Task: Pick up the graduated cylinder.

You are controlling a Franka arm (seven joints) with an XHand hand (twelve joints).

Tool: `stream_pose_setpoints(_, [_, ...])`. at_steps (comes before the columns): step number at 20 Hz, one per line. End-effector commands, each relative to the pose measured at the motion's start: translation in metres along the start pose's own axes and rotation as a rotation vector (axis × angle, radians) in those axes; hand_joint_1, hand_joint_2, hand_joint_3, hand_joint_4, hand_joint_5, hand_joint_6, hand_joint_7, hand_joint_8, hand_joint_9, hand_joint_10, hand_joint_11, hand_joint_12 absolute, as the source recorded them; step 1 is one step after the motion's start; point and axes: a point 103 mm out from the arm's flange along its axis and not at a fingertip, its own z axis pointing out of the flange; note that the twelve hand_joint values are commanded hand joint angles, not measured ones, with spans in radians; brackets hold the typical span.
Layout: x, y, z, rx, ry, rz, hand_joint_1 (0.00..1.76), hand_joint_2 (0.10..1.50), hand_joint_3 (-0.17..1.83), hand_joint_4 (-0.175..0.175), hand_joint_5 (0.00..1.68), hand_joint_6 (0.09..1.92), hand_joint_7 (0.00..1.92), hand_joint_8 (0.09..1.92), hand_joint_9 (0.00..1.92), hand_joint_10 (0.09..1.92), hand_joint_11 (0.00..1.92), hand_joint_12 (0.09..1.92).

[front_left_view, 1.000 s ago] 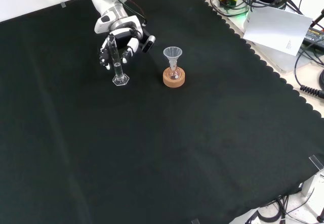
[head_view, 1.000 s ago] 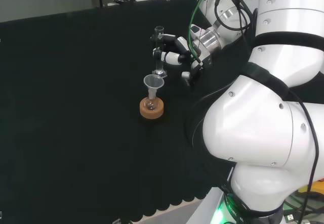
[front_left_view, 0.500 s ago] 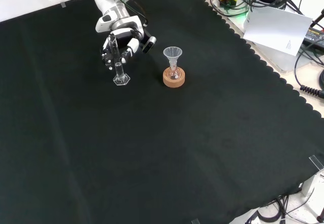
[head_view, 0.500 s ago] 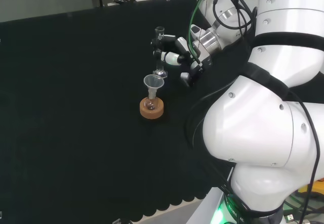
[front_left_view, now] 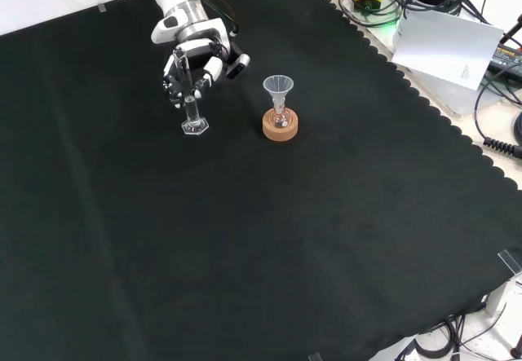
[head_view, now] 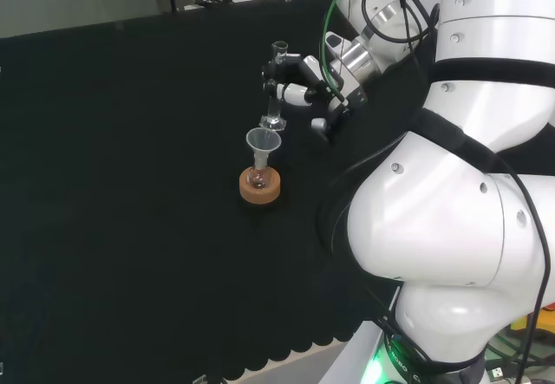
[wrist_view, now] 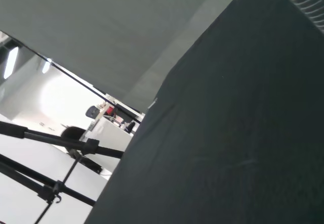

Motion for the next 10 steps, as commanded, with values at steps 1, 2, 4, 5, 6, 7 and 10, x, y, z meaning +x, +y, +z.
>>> stream_pose_setpoints(1, [0.014, -0.002, -0.024, 0.055, -0.164, -0.013, 1.09, 1.18, -0.01, -0.087, 0.87, 1.16, 1.04, 0.52, 1.24, 0.21, 1.03, 0.95])
stream_pose_setpoints(2, [0.017, -0.003, -0.029, 0.063, -0.193, -0.013, 1.1, 1.17, 0.0, -0.09, 0.88, 1.16, 1.05, 0.52, 1.24, 0.21, 1.05, 0.93])
stream_pose_setpoints(4, [0.022, -0.005, -0.036, 0.074, -0.22, -0.001, 1.1, 1.17, 0.0, -0.098, 0.89, 1.14, 1.07, 0.51, 1.26, 0.2, 1.09, 0.9])
stream_pose_setpoints(5, [0.025, -0.007, -0.04, 0.083, -0.231, 0.003, 1.11, 1.17, 0.0, -0.101, 0.89, 1.14, 1.08, 0.5, 1.27, 0.19, 1.1, 0.89])
stream_pose_setpoints(6, [0.029, -0.009, -0.043, 0.096, -0.243, 0.01, 1.11, 1.16, 0.0, -0.103, 0.9, 1.13, 1.08, 0.5, 1.28, 0.18, 1.11, 0.88])
stream_pose_setpoints(7, [0.032, -0.013, -0.047, 0.115, -0.262, 0.013, 1.11, 1.16, 0.0, -0.108, 0.9, 1.12, 1.09, 0.49, 1.29, 0.17, 1.11, 0.87])
stream_pose_setpoints(10, [0.041, -0.025, -0.054, 0.164, -0.328, 0.04, 1.2, 1.14, 0.01, -0.154, 0.91, 1.09, 1.0, 0.87, 1.3, 0.16, 1.13, 0.86])
